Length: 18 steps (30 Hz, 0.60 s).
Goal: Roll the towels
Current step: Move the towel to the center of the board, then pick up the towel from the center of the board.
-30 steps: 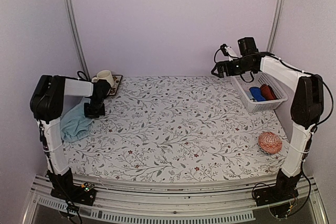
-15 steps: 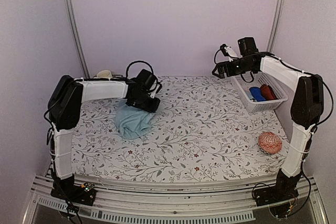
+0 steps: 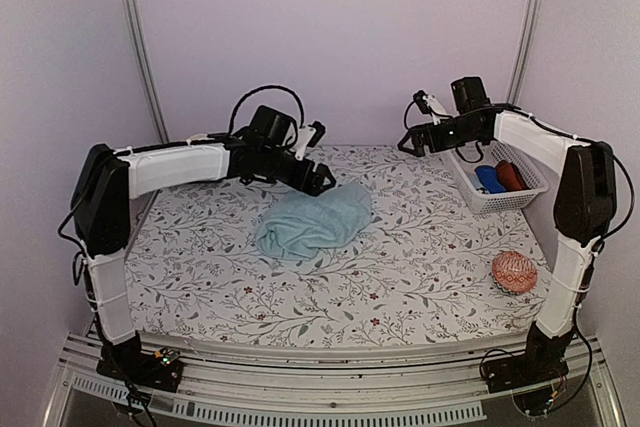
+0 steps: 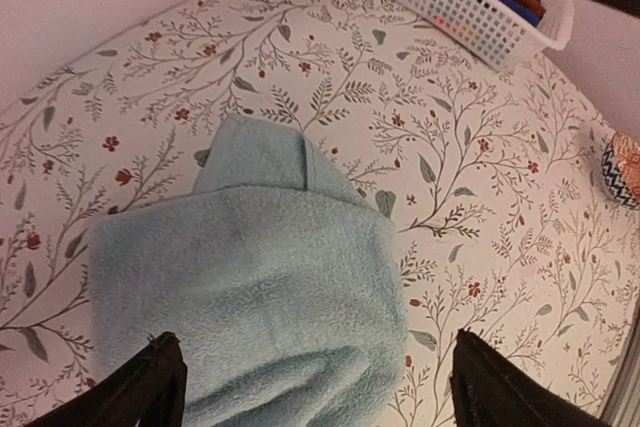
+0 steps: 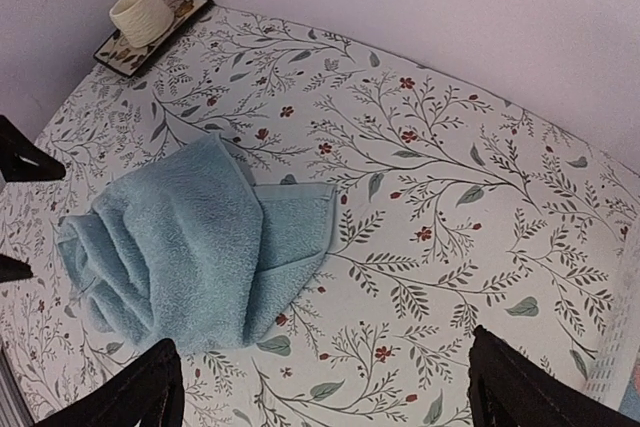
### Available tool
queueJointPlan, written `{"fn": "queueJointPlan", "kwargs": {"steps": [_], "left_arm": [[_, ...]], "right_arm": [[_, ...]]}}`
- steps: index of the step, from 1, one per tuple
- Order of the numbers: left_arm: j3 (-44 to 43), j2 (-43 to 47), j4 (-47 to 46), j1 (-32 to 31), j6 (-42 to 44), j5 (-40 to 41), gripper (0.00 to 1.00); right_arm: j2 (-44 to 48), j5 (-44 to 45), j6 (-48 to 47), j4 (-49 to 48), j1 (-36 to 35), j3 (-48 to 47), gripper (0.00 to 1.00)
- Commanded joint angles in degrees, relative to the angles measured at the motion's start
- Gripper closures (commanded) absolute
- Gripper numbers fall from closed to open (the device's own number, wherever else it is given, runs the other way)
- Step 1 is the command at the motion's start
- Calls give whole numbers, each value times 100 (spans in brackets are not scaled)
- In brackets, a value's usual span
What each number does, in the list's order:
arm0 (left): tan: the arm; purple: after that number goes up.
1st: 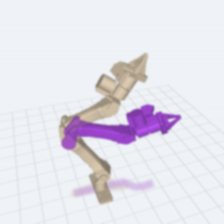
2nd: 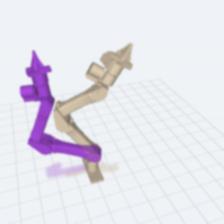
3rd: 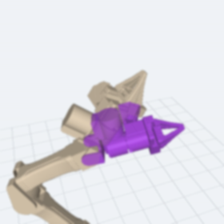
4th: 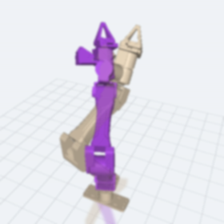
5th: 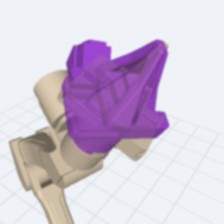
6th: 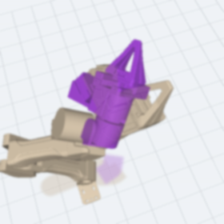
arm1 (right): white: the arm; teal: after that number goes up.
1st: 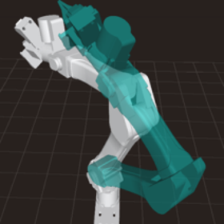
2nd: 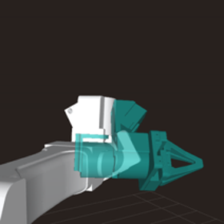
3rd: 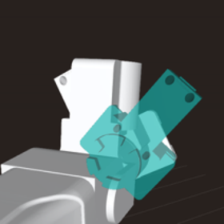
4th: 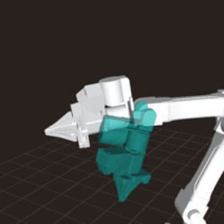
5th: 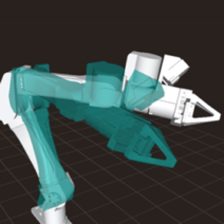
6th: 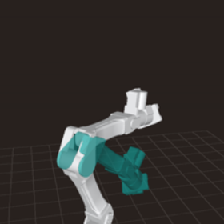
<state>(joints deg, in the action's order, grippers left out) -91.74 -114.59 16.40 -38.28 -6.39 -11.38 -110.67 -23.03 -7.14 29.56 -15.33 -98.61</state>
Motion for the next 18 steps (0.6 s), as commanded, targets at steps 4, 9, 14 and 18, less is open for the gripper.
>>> {"fn": "queueJointPlan", "kwargs": {"steps": [4, 9, 14, 18], "left_arm": [[847, 811, 589, 503, -389, 567, 5], [1968, 1448, 698, 661, -535, 605, 6], [2574, 1793, 1131, 671, -730, 492, 8], [2836, 1866, 1438, 688, -994, 423, 10]], "right_arm": [[45, -1052, -858, -72, -515, 460, 1], [41, -874, -1460, -203, -1022, 744, 1], [-105, -657, -1502, -138, -1087, 654, 1], [-69, -614, -1484, -190, -1088, 697, 1]]}}
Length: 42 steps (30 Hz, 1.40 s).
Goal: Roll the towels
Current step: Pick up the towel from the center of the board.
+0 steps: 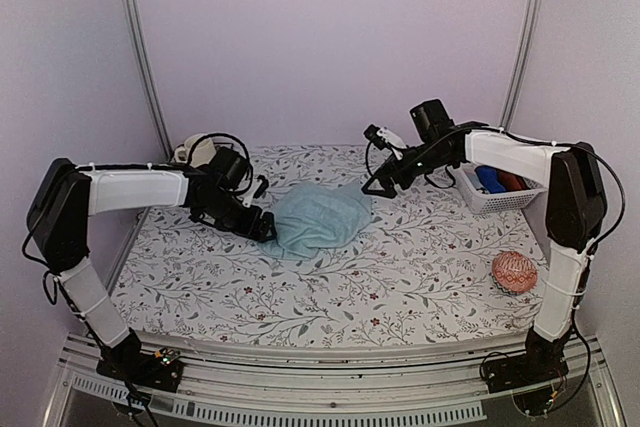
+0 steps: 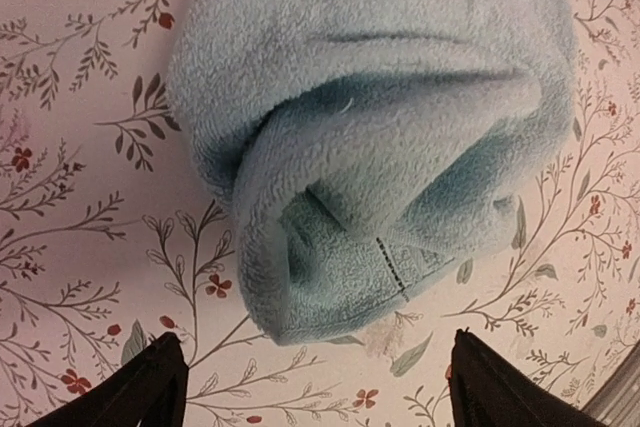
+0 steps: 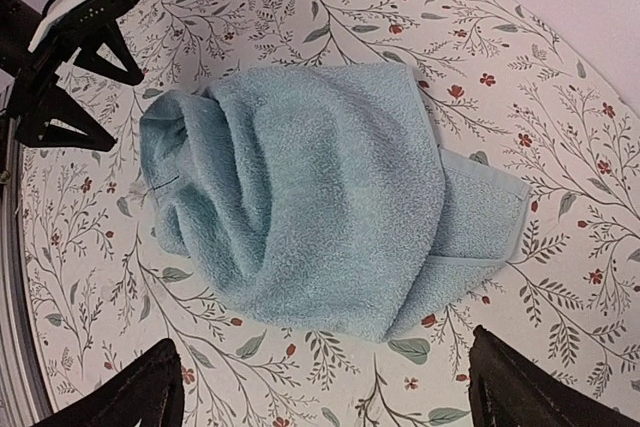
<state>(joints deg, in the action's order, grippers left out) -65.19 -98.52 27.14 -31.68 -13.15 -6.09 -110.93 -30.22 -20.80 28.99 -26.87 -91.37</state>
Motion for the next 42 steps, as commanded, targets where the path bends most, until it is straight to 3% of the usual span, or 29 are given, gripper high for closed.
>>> {"fn": "queueJointPlan", "kwargs": {"steps": [1, 8, 15, 22, 31, 33, 35, 42], "left_arm": [[235, 257, 371, 30, -365, -136, 11], [315, -133, 275, 59, -693, -121, 19], [48, -659, 99, 179, -744, -246, 39], [-60, -896, 35, 276, -739, -200, 62], [-176, -1035, -161, 425, -751, -265, 77], [-207, -1054, -185, 428, -767, -281, 84], [-258, -1073, -189, 426, -778, -286, 100], [-473, -727, -165, 426, -718, -261, 100]], "right_arm": [[-35, 97, -111, -157, 68, -7, 1], [3, 87, -88, -214, 55, 80, 1], [177, -432, -309, -245, -20, 277, 1], [257, -413, -1059, -619, -597, 846, 0], [-252, -218, -1333, -1074, -1292, 761, 3], [-406, -111, -1335, -1262, -1467, 711, 3], [-609, 98, -1286, -1406, -1629, 613, 5], [-1103, 420, -1006, -1594, -1935, 434, 16]]}}
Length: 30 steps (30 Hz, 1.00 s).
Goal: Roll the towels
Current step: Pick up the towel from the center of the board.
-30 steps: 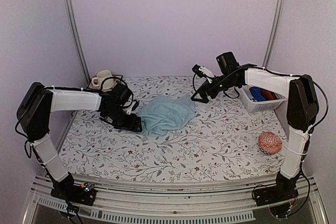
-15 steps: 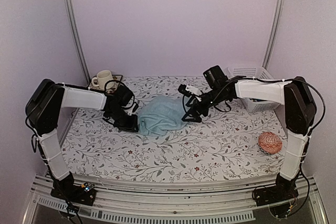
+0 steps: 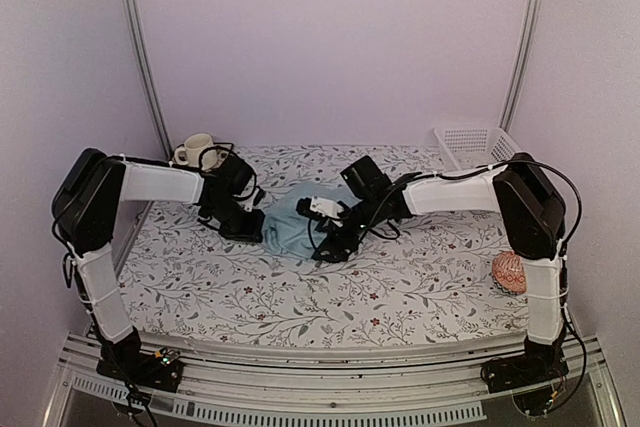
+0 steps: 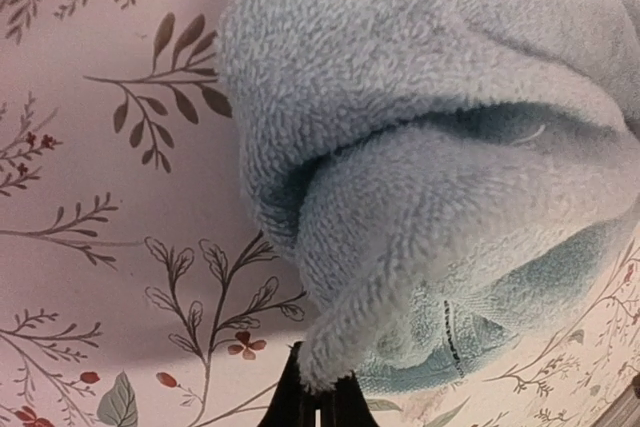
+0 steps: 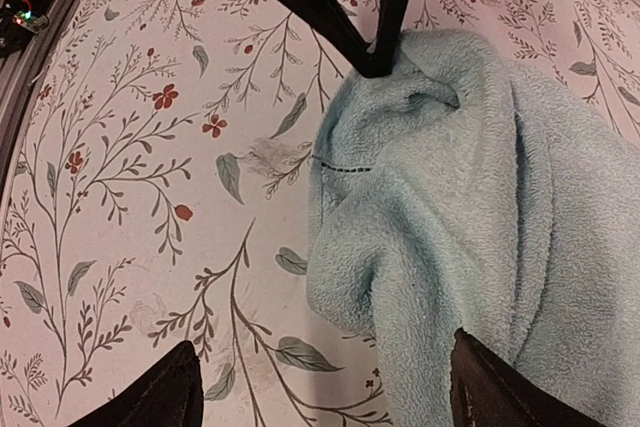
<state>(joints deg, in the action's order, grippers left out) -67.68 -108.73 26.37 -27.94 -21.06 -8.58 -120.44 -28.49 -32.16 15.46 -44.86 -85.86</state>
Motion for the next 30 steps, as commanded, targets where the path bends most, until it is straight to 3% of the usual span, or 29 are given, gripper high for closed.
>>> {"fn": "queueJointPlan", "kwargs": {"steps": [1, 6, 14, 18, 23, 30], "left_arm": [[-258, 355, -88, 60, 95, 2, 100], [-530, 492, -62, 61, 179, -103, 100], [-642, 495, -60, 61, 207, -201, 100], [-637, 434, -62, 60, 199, -244, 100], [-650, 401, -68, 61, 195, -268, 100], [-635, 339, -114, 61, 181, -304, 100]], "right_arm": [[-194, 308, 103, -224, -179, -119, 16], [-435, 572, 91, -216, -358, -195, 23], [-699, 971, 228, -312, -507, -367, 48], [-463, 1111, 97, -878, -622, 42, 47], [-627, 1523, 157, -937, -671, -110, 47], [-700, 1636, 90, -1128, -689, -35, 54]]}}
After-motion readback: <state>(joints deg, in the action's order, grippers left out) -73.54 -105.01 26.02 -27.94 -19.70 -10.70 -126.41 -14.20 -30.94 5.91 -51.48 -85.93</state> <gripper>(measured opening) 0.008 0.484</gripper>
